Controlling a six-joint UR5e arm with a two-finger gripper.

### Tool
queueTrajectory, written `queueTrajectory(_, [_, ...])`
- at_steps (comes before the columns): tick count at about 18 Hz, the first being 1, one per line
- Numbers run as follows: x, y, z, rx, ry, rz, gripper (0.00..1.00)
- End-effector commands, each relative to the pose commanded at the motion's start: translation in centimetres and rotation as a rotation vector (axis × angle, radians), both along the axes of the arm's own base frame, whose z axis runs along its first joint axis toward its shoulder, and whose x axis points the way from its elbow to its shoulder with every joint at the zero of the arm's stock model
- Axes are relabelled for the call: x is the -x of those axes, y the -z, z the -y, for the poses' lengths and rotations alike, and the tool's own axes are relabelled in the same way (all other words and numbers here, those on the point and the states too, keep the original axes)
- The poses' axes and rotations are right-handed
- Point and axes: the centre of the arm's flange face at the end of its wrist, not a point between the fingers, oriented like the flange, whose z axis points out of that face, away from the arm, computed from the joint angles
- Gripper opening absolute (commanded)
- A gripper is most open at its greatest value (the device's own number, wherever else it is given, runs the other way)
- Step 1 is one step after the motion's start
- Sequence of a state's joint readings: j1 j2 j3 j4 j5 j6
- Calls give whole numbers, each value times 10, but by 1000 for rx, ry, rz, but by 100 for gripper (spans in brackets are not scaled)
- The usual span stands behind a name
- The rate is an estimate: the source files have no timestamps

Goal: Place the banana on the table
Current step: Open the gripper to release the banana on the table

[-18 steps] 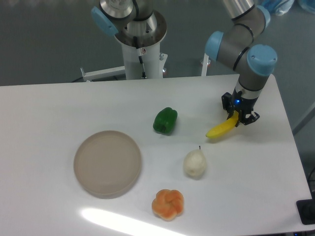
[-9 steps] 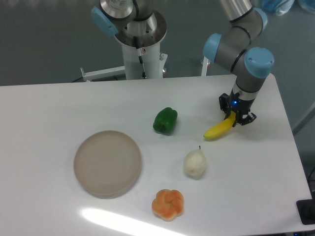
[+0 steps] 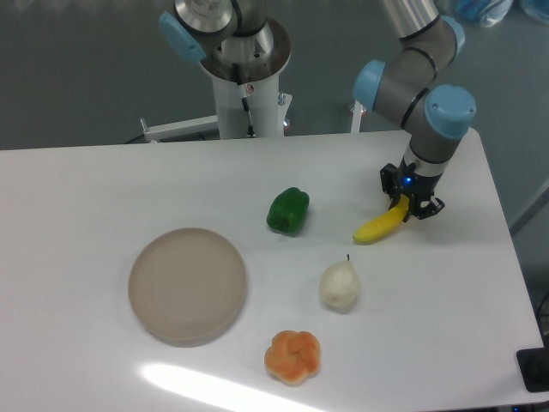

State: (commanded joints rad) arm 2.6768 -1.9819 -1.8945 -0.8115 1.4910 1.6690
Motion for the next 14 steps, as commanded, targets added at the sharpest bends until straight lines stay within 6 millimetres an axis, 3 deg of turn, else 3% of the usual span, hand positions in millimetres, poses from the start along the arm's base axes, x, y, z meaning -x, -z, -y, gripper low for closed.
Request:
queueTrajectory(7, [0, 2, 0, 2, 0, 1, 38])
queueTrajectory(8, [2, -1, -1, -1, -6, -4, 49])
queueTrajectory(10, [3, -1, -1, -1, -9, -5, 55])
queueTrajectory(11, [3, -2, -2, -4, -8, -11, 63])
queueTrajectory(12, [4, -3, -3, -6, -8, -15, 74])
queueTrajectory(13, [6, -6, -4, -9, -14, -20, 92])
queueTrajectory(14, [7, -11, -6, -15, -17, -28, 100])
